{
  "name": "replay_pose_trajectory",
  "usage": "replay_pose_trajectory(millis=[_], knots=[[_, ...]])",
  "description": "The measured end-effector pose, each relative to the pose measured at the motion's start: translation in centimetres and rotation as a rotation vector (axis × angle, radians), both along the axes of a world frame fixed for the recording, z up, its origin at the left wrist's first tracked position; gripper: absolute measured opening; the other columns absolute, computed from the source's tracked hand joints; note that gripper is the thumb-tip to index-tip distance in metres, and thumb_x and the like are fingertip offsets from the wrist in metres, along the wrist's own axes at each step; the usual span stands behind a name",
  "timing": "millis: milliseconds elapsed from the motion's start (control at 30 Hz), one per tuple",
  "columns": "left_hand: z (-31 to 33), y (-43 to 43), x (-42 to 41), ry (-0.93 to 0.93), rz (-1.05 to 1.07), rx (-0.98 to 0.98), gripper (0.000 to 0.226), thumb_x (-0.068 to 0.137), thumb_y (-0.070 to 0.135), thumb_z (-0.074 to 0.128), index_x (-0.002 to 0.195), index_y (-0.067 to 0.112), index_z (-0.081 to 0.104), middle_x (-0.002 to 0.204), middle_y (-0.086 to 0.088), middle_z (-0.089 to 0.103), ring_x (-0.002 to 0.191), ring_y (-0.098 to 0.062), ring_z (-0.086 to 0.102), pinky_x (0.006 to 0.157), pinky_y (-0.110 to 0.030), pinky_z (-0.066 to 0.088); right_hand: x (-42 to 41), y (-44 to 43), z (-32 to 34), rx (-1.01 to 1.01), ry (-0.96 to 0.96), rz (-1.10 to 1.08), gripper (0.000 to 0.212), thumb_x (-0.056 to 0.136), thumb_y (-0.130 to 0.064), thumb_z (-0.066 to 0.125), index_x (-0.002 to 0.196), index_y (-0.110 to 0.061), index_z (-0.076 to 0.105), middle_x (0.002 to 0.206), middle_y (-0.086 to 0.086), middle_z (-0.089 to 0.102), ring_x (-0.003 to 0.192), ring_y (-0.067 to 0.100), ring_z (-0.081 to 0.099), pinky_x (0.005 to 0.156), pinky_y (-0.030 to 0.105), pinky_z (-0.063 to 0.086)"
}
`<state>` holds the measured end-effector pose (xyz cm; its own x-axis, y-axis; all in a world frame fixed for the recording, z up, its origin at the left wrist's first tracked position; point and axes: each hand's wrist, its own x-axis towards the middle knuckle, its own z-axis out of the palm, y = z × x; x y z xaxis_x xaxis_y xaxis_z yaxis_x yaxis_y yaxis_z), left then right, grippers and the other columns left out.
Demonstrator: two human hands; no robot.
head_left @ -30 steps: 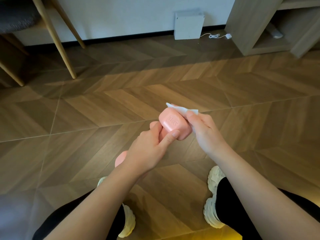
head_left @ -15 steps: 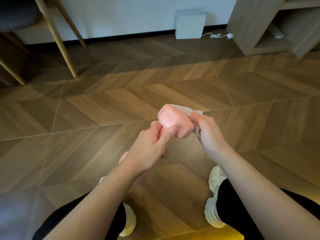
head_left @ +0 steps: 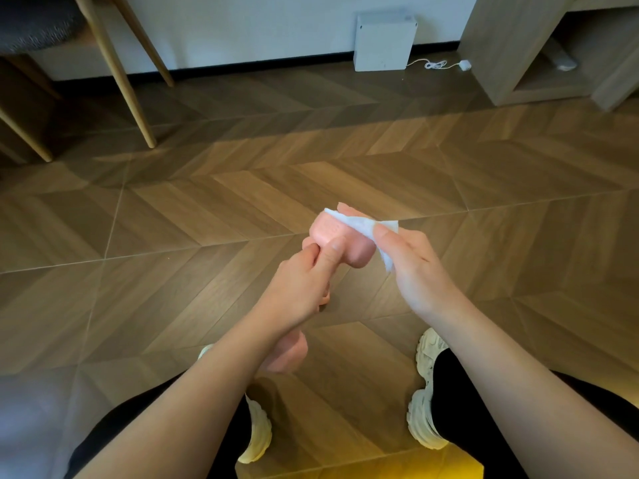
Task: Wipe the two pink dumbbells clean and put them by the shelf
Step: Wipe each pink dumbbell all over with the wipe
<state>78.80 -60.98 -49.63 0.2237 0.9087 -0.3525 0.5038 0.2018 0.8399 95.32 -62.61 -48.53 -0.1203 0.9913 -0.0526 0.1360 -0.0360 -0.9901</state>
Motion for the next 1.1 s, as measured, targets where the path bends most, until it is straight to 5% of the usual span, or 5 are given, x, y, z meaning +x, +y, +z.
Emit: replay_pose_trajectory(millis=[167, 333, 667, 933, 1100], knots=[[0.0, -0.1, 0.1, -0.256, 0.167, -0.104, 0.071, 0.089, 0.074, 0.035, 0.091, 0.007, 0.058, 0.062, 0.004, 0.046, 0.044, -0.01, 0.04, 0.044, -0.024, 0.032, 0.2, 0.3, -0.8, -0.025, -0.017, -0.032, 0.045, 0.098, -0.041, 0.035, 0.127, -0.029, 0.067, 0.128, 0.037, 0.052, 0.122, 0.058, 0.039, 0.099, 0.071, 0.031], [0.0, -0.5, -0.5, -0.16, 0.047, 0.087, 0.061, 0.079, 0.08, 0.032, 0.075, 0.022, 0.052, 0.054, 0.013, 0.052, 0.046, -0.005, 0.046, 0.053, -0.025, 0.038, 0.2, 0.3, -0.2, -0.039, -0.019, -0.15, 0.052, 0.102, -0.025, 0.037, 0.061, -0.031, 0.068, 0.062, 0.012, 0.054, 0.063, 0.02, 0.047, 0.071, 0.031, 0.042], [-0.8, -0.2, -1.2, 0.252, -0.303, 0.196, 0.078, 0.074, 0.089, 0.019, 0.104, 0.026, 0.055, 0.088, 0.005, 0.067, 0.084, -0.017, 0.062, 0.081, -0.044, 0.051, 0.0, 0.3, -0.1, -0.056, 0.05, 0.017, 0.045, 0.101, -0.023, 0.032, 0.125, -0.019, 0.068, 0.113, -0.02, 0.069, 0.106, -0.007, 0.059, 0.088, 0.008, 0.038], [-0.4, -0.2, -0.4, -0.193, 0.144, -0.057, 0.061, 0.093, 0.069, 0.034, 0.086, 0.012, 0.056, 0.06, 0.008, 0.047, 0.043, -0.01, 0.04, 0.046, -0.024, 0.034, 0.5, -0.2, -0.9, 0.001, 0.078, 0.041, 0.048, 0.099, -0.022, 0.03, 0.134, -0.004, 0.059, 0.143, 0.0, 0.057, 0.138, 0.004, 0.043, 0.116, 0.022, 0.029], [-0.3, -0.3, -0.9, -0.024, -0.063, 0.162, 0.059, 0.078, 0.082, 0.026, 0.084, 0.029, 0.054, 0.062, 0.012, 0.059, 0.053, -0.003, 0.053, 0.059, -0.031, 0.041, 0.6, 0.2, -0.2, -0.057, -0.006, -0.062, 0.064, 0.105, -0.012, 0.032, 0.073, -0.047, 0.075, 0.102, -0.004, 0.077, 0.101, 0.006, 0.065, 0.096, 0.016, 0.044]])
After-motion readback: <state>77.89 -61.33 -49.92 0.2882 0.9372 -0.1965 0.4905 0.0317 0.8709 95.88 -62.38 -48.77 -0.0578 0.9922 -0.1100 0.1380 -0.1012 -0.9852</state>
